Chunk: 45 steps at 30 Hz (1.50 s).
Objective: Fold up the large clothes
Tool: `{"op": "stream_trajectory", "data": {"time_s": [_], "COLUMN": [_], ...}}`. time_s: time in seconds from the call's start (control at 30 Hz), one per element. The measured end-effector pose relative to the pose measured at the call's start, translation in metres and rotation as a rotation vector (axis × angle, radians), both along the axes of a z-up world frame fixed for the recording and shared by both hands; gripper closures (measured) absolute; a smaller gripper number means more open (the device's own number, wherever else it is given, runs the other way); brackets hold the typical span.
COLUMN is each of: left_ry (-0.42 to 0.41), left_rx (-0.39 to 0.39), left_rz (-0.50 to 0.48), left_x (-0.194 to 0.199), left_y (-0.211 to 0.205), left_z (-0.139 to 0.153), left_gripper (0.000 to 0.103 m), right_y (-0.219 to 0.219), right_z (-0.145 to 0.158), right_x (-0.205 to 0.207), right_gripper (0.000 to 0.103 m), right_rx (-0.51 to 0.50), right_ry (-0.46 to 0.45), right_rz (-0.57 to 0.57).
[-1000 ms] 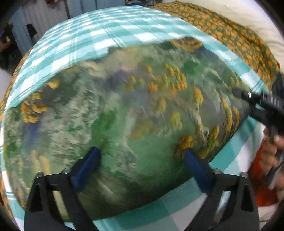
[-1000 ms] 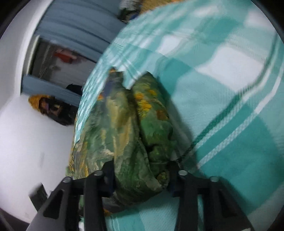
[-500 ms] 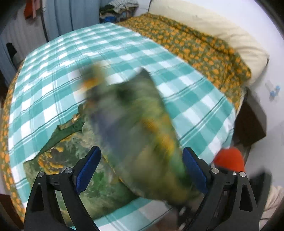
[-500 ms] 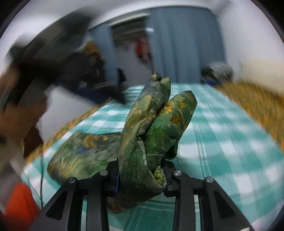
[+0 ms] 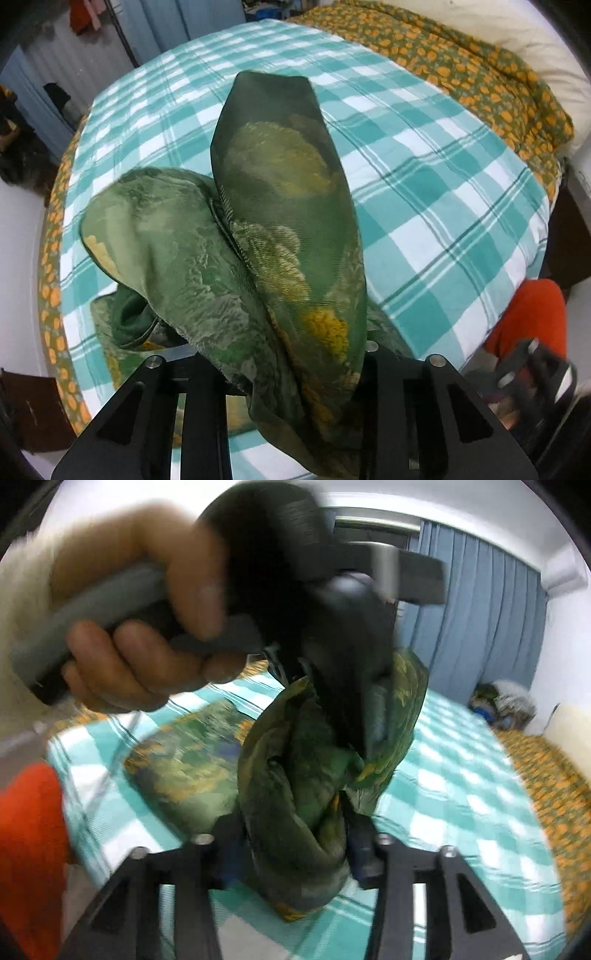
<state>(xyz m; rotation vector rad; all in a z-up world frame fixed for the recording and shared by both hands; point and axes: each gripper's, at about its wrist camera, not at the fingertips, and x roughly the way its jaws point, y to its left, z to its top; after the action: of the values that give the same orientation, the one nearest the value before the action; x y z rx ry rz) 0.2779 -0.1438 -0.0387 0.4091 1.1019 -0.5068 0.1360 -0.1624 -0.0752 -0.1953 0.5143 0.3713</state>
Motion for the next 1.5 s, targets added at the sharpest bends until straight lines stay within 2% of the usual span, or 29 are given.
{"op": "stream_trajectory", "data": {"time_s": [0.1,0.2,0.27,0.3,0.33,0.47,0.63,0.77,0.9,1.0,1.13,1.23,1.33,1.5], "left_ry": [0.006,0.013,0.038,0.050,0.058,0.073,0.113,0.184,0.225,0.238,0.216,0.222,0.221,0.219], "left_rx": [-0.056,-0.093,-0.135,-0.148,-0.153,-0.170,-0.189,-0.250,-0.365,-0.457,-0.442,-0.471,-0.493,-0.502], "left_rz": [0.042,0.082,0.110,0.124,0.136,0.175,0.246,0.309,0.383,0.423,0.407,0.413,0.418,0.414], "left_x": [0.019,0.031,0.037,0.038,0.039,0.039,0.044,0.045,0.039,0.036,0.032,0.031,0.030,0.028], "left_y": [0.049,0.094,0.125,0.140,0.151,0.188,0.235,0.265,0.288,0.300,0.297,0.298,0.307,0.314], "left_z": [0.008,0.007,-0.003,-0.009,-0.016,-0.039,-0.077,-0.122,-0.165,-0.174,-0.169,-0.170,-0.173,-0.177], "left_gripper": [0.071,0.071,0.071,0.071,0.071,0.071,0.070,0.067,0.064,0.063,0.063,0.062,0.061,0.060], "right_y": [-0.028,-0.050,-0.054,-0.051,-0.046,-0.020,0.027,0.058,0.067,0.071,0.080,0.087,0.094,0.115], "right_z": [0.009,0.005,-0.001,-0.003,-0.007,-0.026,-0.061,-0.091,-0.123,-0.131,-0.115,-0.087,-0.062,-0.056], "right_x": [0.001,0.017,0.035,0.044,0.057,0.097,0.128,0.144,0.150,0.154,0.155,0.163,0.195,0.260], "right_gripper": [0.035,0.035,0.045,0.058,0.064,0.071,0.074,0.076,0.077,0.078,0.078,0.078,0.078,0.078], "right_rx": [0.202,0.306,0.296,0.287,0.286,0.276,0.212,0.158,0.148,0.158,0.090,0.106,0.127,0.199], "right_ry": [0.088,0.170,0.207,0.215,0.239,0.329,0.426,0.521,0.551,0.556,0.567,0.583,0.554,0.551], "right_rz": [0.038,0.002,-0.004,0.000,0.013,0.071,0.134,0.140,0.109,0.081,0.099,0.122,0.096,0.063]}}
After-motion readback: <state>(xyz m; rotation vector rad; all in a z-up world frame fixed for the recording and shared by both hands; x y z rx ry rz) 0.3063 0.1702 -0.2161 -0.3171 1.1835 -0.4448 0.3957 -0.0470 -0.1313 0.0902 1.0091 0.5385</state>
